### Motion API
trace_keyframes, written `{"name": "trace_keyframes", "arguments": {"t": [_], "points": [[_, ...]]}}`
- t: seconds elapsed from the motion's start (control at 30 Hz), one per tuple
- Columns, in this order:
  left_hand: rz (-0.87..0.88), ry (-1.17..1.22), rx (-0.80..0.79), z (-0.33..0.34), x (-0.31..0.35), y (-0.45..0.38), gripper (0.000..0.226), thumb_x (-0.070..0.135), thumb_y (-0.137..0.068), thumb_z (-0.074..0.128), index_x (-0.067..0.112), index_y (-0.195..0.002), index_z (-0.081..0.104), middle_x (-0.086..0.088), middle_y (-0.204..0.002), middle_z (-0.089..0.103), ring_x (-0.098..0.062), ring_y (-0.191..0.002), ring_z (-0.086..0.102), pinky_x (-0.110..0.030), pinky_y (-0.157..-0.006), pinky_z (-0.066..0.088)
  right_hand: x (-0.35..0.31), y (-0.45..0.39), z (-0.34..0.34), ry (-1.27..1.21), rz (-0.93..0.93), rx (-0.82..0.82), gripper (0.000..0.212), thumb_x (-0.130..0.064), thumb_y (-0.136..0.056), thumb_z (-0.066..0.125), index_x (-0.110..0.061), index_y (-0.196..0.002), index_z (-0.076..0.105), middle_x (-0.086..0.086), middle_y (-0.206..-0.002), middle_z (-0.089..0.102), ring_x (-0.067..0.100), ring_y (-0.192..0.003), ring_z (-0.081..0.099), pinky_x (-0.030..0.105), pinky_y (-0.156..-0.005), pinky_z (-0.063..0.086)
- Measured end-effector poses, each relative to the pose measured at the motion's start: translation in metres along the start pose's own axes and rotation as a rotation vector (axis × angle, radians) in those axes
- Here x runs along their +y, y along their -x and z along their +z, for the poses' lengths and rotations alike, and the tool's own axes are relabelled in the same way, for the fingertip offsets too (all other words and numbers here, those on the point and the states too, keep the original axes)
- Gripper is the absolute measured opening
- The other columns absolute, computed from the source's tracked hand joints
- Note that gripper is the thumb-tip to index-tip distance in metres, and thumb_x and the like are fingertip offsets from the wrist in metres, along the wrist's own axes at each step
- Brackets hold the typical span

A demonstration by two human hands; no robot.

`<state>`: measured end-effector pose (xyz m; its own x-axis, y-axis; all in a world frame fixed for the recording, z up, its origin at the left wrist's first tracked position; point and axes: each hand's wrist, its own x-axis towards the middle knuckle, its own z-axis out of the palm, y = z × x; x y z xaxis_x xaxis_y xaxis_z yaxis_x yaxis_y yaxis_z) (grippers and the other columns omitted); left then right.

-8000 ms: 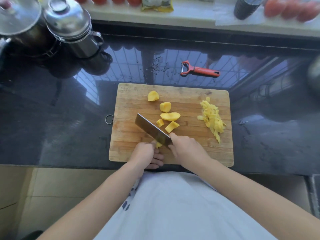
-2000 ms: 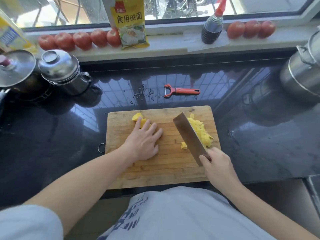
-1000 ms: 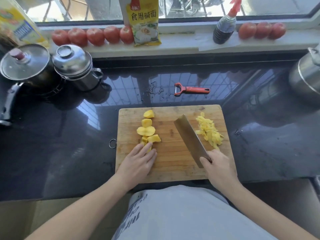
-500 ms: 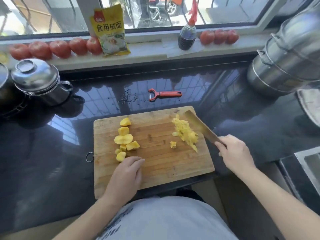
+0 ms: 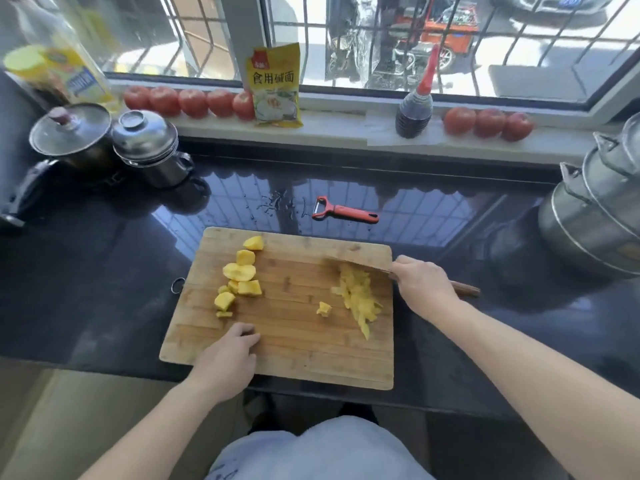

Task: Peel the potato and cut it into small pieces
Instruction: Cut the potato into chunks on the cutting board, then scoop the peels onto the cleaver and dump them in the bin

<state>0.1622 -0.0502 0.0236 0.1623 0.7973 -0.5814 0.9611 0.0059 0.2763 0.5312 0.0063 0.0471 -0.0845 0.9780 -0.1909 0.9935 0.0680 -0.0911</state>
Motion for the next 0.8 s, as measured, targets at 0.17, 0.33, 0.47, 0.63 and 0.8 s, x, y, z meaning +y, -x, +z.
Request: {"name": "trace_keyframes", "arguments": {"t": [0.17, 0.33, 0.47, 0.63, 0.8], "points": [[-0.012, -0.003, -0.005, 0.004, -0.003, -0.005, 0.047, 0.028, -0.108, 0.042, 0.024, -0.155, 0.047, 0.018, -0.160, 0.029, -0.011, -0.134, 0.050, -0.028, -0.106, 0.045, -0.009, 0.014, -0.006, 0.055, -0.240, -0.143, 0.025, -0.012, -0.093, 0.056, -0.028, -0.109, 0.064, -0.010, -0.102, 0.060, 0.019, -0.088, 0.065, 0.032, -0.071, 0.051], [-0.012, 0.005, 0.012, 0.003, -0.002, -0.006, 0.046, 0.029, -0.109, 0.043, 0.023, -0.154, 0.048, 0.018, -0.158, 0.032, -0.009, -0.133, 0.051, -0.025, -0.107, 0.043, 0.002, 0.011, -0.002, -0.130, -0.020, 0.054, 0.022, -0.016, -0.098, 0.054, -0.030, -0.106, 0.068, -0.010, -0.095, 0.061, 0.021, -0.083, 0.062, 0.037, -0.070, 0.052], [-0.016, 0.013, 0.057, 0.005, 0.001, -0.002, 0.046, 0.029, -0.109, 0.043, 0.023, -0.155, 0.046, 0.016, -0.160, 0.031, -0.009, -0.135, 0.050, -0.025, -0.110, 0.041, 0.012, 0.020, -0.002, -0.144, 0.120, 0.080, 0.019, -0.025, -0.102, 0.049, -0.026, -0.102, 0.068, -0.007, -0.090, 0.058, 0.024, -0.077, 0.059, 0.037, -0.068, 0.049], [-0.017, 0.013, 0.111, 0.011, 0.004, 0.003, 0.048, 0.030, -0.108, 0.045, 0.022, -0.156, 0.045, 0.015, -0.163, 0.030, -0.009, -0.137, 0.050, -0.027, -0.111, 0.042, -0.005, 0.054, 0.019, -0.081, 0.145, 0.020, 0.019, -0.022, -0.104, 0.047, -0.023, -0.104, 0.066, -0.004, -0.092, 0.055, 0.028, -0.068, 0.060, 0.037, -0.061, 0.049], [-0.011, 0.027, 0.131, 0.015, 0.003, 0.001, 0.050, 0.029, -0.108, 0.046, 0.018, -0.156, 0.045, 0.010, -0.164, 0.031, -0.011, -0.144, 0.042, -0.031, -0.116, 0.039, -0.046, 0.076, 0.026, -0.238, 0.214, -0.035, 0.024, -0.029, -0.105, 0.043, -0.021, -0.096, 0.064, -0.005, -0.085, 0.053, 0.024, -0.069, 0.055, 0.036, -0.061, 0.046]]}}
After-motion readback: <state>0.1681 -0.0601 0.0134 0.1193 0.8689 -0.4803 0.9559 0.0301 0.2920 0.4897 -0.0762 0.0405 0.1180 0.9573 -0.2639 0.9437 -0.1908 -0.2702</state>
